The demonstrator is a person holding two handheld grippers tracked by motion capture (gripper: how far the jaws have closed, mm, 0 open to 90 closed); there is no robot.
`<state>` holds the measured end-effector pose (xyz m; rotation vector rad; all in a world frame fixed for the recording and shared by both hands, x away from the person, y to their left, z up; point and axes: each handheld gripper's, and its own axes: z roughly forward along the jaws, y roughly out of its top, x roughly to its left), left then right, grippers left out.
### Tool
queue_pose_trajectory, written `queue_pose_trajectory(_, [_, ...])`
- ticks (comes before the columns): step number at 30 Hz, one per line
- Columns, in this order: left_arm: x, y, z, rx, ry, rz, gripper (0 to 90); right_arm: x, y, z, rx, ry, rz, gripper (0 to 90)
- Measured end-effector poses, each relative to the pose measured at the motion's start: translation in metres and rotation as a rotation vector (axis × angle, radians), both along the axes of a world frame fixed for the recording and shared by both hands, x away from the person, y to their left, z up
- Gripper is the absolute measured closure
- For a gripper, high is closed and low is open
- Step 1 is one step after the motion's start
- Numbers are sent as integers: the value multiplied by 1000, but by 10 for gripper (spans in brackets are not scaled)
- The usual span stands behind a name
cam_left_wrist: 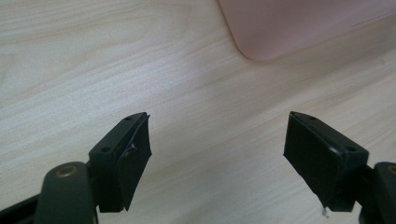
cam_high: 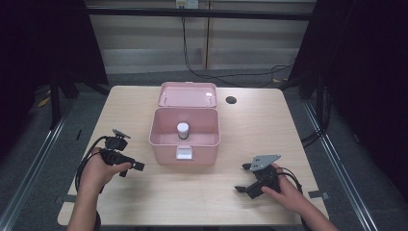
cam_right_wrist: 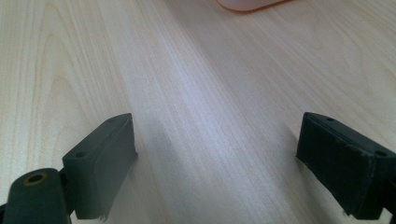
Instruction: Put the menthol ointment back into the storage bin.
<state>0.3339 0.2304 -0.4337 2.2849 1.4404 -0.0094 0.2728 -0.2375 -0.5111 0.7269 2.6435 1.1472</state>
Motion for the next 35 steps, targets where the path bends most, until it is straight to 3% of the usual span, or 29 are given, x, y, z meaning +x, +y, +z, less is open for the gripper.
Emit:
queue_pose_trajectory(11, [-9, -2, -24, -16, 2, -8, 218, 0, 0, 0, -1, -2, 1, 109])
queue_pose_trajectory(14, [-9, -3, -27, -25, -19, -16, 218, 0, 0, 0, -1, -3, 2, 109])
queue_pose_trajectory(21, [-13, -11, -35, 5, -99, -75, 217, 0, 0, 0, -2, -2, 1, 109])
queue_pose_trajectory(27, [-16, -15, -43, 26, -102, -96, 212, 0, 0, 0, -2, -2, 2, 109])
queue_pose_trajectory(35, [-19, -15, -48, 49, -155, -121, 192, 0, 0, 0, -2, -3, 2, 109])
